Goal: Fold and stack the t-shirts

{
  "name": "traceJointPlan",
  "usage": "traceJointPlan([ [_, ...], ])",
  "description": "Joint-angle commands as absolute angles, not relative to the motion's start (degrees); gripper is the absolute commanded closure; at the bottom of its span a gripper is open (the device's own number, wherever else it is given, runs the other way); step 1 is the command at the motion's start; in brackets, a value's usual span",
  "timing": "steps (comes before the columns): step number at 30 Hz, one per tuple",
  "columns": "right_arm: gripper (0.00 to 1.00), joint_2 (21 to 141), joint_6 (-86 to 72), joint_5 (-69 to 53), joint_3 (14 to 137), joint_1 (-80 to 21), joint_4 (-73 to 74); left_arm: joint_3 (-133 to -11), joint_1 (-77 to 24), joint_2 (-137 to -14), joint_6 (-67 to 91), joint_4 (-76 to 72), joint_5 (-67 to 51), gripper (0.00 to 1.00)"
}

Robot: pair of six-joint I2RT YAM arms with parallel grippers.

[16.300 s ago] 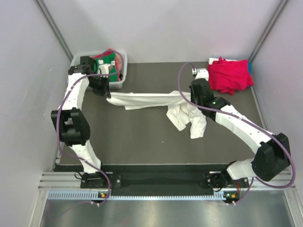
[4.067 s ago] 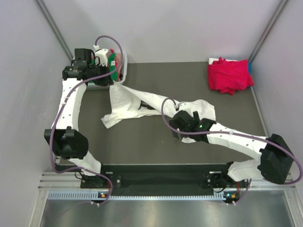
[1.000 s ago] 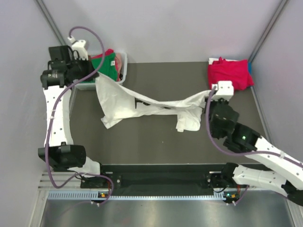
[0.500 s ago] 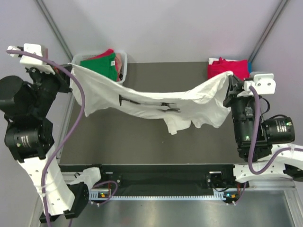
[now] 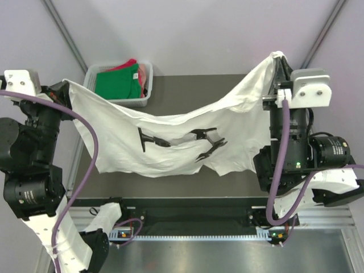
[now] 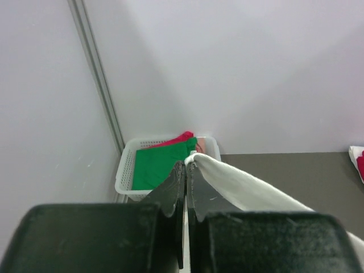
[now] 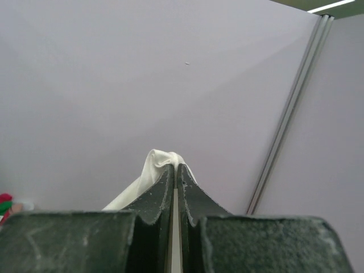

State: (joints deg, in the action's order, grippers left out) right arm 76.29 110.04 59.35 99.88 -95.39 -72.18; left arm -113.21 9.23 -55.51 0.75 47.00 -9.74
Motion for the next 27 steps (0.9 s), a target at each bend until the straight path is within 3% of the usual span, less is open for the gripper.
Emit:
traceJointPlan([
  [1, 1.0, 74.53, 123.13, 54.58, 102.74, -96.07, -81.57, -111.36, 9.32, -54.4, 2.9, 39.46, -4.75, 1.0],
  [7, 1.0, 72.69, 122.17, 55.11, 102.92, -95.8, -80.69, -106.53, 9.4, -54.4, 3.16, 35.25, -1.41, 1.0],
  [15, 1.0, 78.57, 127.17, 48.35, 113.19, -100.01, -77.6, -132.86, 9.32, -64.95, 6.59, 39.82, -4.13, 1.0],
  [23, 1.0, 81.65, 139.03, 35.34, 112.94, -117.48, -84.54, -129.55, 9.4, -55.82, 3.52, 33.05, -2.11, 1.0],
  [27, 1.0, 83.05, 141.76, 32.43, 112.67, -121.28, -86.57, -125.26, 9.4, -52.83, 2.55, 31.65, -0.62, 1.0],
])
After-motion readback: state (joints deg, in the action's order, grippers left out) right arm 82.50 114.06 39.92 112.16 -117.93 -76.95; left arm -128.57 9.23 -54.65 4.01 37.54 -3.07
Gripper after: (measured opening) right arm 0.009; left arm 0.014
